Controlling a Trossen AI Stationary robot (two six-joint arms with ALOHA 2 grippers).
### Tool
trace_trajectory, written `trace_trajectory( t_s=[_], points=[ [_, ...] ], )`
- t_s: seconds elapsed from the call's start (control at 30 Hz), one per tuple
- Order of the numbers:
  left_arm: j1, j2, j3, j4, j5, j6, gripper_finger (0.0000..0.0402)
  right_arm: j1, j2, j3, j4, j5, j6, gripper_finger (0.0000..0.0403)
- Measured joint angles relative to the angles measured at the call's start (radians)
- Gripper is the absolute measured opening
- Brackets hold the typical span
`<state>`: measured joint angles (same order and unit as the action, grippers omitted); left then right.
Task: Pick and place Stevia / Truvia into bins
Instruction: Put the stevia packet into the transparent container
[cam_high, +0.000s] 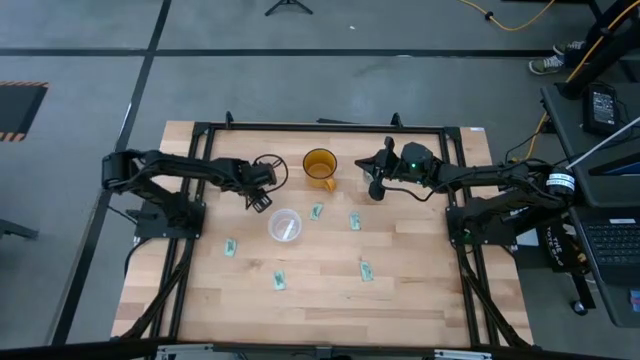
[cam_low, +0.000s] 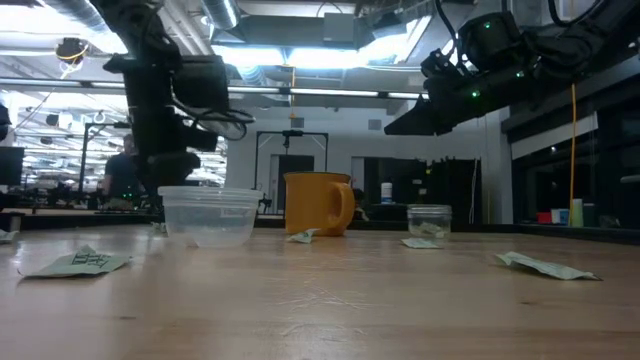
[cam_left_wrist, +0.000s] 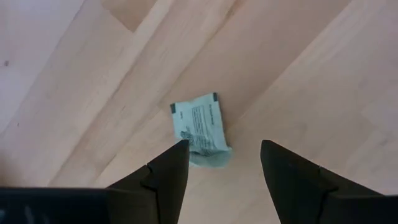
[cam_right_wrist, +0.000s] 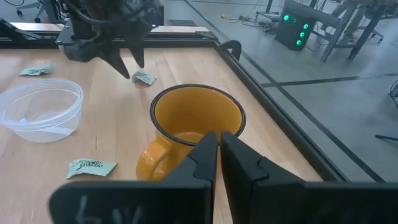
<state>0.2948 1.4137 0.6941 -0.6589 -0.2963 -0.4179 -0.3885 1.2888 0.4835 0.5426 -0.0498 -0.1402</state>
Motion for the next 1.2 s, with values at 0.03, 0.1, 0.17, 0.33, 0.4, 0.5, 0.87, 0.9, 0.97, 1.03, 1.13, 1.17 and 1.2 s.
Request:
trace_trajectory(
  t_s=[0.03, 0.1, 0.17, 0.33, 0.4, 0.5, 0.87, 0.9, 0.97, 1.03, 1.13, 1.17, 1.2],
  points=[
    [0.002, 0.008, 0.0, -0.003, 0.0, -0.008, 0.0194, 0.0, 0.0, 0.0, 0.0, 0.0, 0.0, 0.0025],
    [0.003, 0.021, 0.0, -0.004, -0.003, -0.014, 0.0194, 0.0, 0.0, 0.0, 0.0, 0.0, 0.0, 0.0025],
    [0.003, 0.034, 0.0, -0.004, -0.021, -0.014, 0.0194, 0.0, 0.0, 0.0, 0.0, 0.0, 0.0, 0.0025],
    [0.003, 0.063, 0.0, 0.001, -0.047, 0.002, 0.0194, 0.0, 0.0, 0.0, -0.001, 0.0, 0.0, 0.0025],
    [0.003, 0.072, 0.0, 0.0, -0.036, 0.017, 0.0194, 0.0, 0.0, 0.0, -0.001, 0.0, 0.0, 0.0026],
    [0.003, 0.081, 0.0, 0.004, -0.026, 0.018, 0.0194, 0.0, 0.0, 0.0, -0.001, 0.0, 0.0, 0.0026],
    [0.004, 0.083, 0.0, 0.005, -0.061, 0.013, 0.017, 0.0, 0.0, 0.0, -0.002, 0.0, 0.0, 0.0026],
    [0.004, 0.083, 0.0, 0.005, -0.06, 0.012, 0.0163, 0.0, 0.0, 0.0, -0.002, 0.0, 0.0, 0.0026],
    [0.004, 0.083, 0.0, 0.005, -0.05, 0.012, 0.0147, 0.0, 0.0, 0.0, -0.002, 0.0, 0.0, 0.0026],
    [0.004, 0.083, 0.0, 0.005, -0.035, 0.012, 0.0131, 0.0, 0.0, 0.0, -0.002, 0.0, 0.0, 0.0026],
    [0.004, 0.083, 0.0, 0.005, -0.006, 0.009, 0.0106, 0.0, 0.0, 0.0, -0.002, 0.0, 0.0, 0.0026],
    [0.004, 0.083, 0.0, 0.005, 0.0, 0.01, 0.0097, 0.0, 0.0, 0.0, -0.002, 0.0, 0.0, 0.0026],
    [0.004, 0.083, 0.0, 0.005, 0.0, 0.01, 0.0089, 0.0, 0.0, 0.0, -0.002, 0.0, 0.0, 0.0026]
  ],
)
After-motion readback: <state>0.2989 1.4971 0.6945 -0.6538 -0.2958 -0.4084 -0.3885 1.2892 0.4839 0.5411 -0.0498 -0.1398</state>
